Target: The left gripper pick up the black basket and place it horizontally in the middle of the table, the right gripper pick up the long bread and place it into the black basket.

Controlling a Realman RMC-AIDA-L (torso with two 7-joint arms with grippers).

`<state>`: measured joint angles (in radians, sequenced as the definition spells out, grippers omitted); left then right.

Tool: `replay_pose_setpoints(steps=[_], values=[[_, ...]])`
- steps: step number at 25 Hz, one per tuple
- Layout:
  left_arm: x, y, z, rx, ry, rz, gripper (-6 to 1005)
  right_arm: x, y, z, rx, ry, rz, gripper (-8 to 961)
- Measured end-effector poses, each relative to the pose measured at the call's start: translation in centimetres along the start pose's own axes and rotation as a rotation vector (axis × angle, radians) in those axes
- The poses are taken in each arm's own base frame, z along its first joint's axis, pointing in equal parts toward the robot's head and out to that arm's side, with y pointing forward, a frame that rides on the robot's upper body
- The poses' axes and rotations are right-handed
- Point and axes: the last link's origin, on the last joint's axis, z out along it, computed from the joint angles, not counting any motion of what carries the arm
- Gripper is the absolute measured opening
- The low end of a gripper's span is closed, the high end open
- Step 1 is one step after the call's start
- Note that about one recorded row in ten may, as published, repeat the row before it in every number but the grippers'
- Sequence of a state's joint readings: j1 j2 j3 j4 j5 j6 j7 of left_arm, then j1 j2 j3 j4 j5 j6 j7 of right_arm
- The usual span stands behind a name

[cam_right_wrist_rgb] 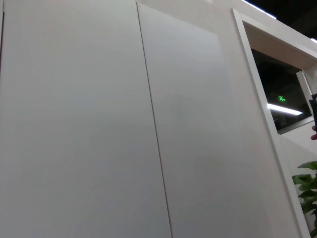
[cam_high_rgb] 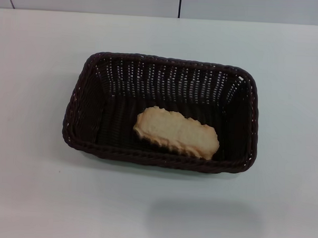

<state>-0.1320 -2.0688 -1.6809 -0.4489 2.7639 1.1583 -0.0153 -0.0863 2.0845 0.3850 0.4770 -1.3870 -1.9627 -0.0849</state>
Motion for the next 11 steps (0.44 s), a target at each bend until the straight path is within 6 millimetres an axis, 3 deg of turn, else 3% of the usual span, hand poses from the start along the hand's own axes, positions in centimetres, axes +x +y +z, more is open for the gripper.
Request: replay_pose_setpoints(steps=[11], values=[[-0.6,-0.9,-1.3,0.024,-0.003,-0.053,795,0.2,0.4,0.1,-0.021,0.007,0.008,824]])
